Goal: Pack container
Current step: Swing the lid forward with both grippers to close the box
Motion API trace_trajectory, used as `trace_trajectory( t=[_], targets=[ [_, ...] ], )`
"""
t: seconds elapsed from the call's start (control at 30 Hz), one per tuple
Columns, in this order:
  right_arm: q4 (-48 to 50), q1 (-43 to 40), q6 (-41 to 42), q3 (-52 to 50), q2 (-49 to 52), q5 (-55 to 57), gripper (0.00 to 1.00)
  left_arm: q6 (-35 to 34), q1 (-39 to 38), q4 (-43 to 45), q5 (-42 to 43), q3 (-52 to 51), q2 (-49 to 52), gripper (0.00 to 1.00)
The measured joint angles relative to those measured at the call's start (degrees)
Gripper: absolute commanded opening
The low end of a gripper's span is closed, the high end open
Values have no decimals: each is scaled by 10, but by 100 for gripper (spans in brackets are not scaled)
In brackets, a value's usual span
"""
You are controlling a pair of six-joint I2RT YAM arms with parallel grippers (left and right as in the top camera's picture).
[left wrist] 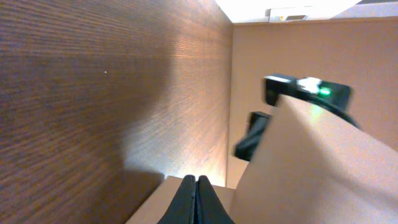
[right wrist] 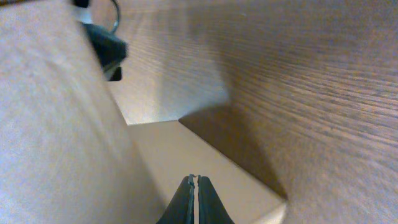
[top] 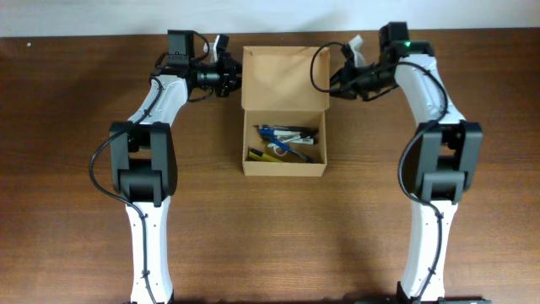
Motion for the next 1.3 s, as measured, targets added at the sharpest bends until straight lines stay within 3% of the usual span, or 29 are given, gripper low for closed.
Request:
trace_trajectory(
  t=[0.3,0.47,0.7,1.07,1.3],
  targets=[
    [-68,3,-62,0,-95,64,4,102,-21,-192,-44,2,-70,1],
    [-113,13,-90,0,-102,91,4,176,-35,-294,-101,2,-130,1],
    [-150,38,-118,0,-114,133,4,229,-50,-392,-180,4,-200,2],
    [-182,143,-98,3,-335,356,4,261,-115,-538,-427,5,-306,2],
    [-237,153,-76,-5,-376,437,4,267,-173,-618,-585,6,-351,1]
  ],
)
